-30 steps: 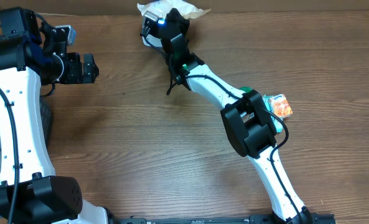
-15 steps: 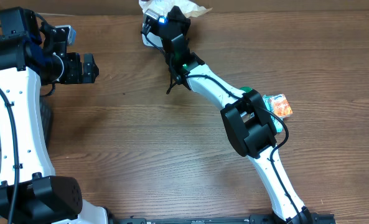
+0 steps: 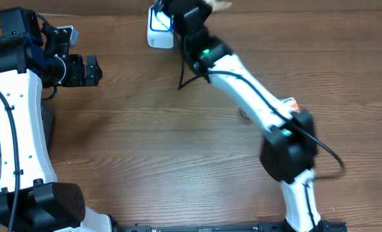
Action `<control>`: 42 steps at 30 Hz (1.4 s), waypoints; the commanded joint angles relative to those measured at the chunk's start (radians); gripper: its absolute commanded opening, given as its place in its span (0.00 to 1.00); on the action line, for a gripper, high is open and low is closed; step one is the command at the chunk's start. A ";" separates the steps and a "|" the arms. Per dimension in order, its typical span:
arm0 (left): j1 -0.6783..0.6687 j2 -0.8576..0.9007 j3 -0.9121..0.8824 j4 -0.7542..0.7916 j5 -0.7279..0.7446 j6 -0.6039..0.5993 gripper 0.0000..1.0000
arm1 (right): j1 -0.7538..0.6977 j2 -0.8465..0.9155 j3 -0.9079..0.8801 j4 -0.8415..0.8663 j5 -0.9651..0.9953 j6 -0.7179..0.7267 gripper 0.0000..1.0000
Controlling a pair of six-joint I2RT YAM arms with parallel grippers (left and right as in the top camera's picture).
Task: Scan the item barcode
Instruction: 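Carry the pouch right and lower it beside the jar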
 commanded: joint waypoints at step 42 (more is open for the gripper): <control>-0.006 -0.011 0.016 0.004 0.008 0.022 1.00 | -0.196 -0.428 -0.676 -0.713 -0.483 0.904 0.41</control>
